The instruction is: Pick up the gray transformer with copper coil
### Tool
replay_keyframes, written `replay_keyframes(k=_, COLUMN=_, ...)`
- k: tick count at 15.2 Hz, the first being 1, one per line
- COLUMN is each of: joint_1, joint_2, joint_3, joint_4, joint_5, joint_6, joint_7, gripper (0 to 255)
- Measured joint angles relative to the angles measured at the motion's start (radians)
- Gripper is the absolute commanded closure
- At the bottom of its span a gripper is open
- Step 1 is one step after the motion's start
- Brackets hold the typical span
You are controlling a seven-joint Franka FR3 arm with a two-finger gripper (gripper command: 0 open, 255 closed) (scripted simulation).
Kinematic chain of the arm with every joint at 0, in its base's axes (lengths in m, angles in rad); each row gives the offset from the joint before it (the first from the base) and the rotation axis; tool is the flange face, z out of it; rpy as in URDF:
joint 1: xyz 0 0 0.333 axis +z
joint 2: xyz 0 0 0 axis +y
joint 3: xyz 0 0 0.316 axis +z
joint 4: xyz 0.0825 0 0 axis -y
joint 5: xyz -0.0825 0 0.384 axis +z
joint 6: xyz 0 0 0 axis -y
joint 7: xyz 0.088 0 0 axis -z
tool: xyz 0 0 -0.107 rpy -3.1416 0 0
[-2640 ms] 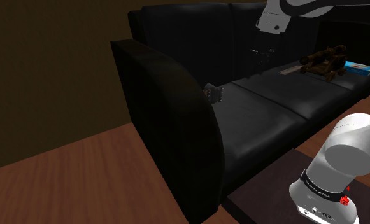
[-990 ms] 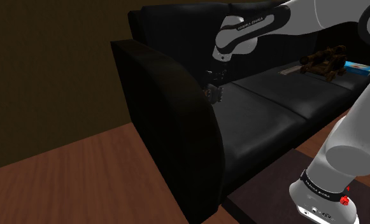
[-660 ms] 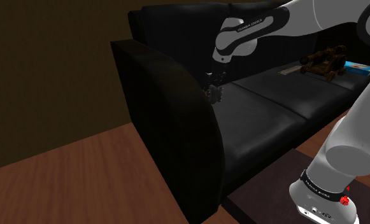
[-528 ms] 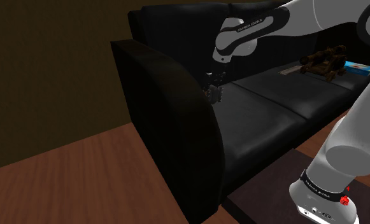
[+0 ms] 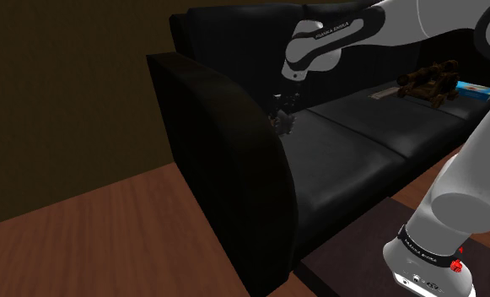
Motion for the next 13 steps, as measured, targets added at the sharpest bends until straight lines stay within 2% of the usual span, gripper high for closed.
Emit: replay_keyframes(k=13, joint_1=-0.002, joint_2=-0.033, joint_3=0.000, joint_4=0.130, joint_5=-0.021, joint_6=-0.161, joint_7=0.035, gripper=255)
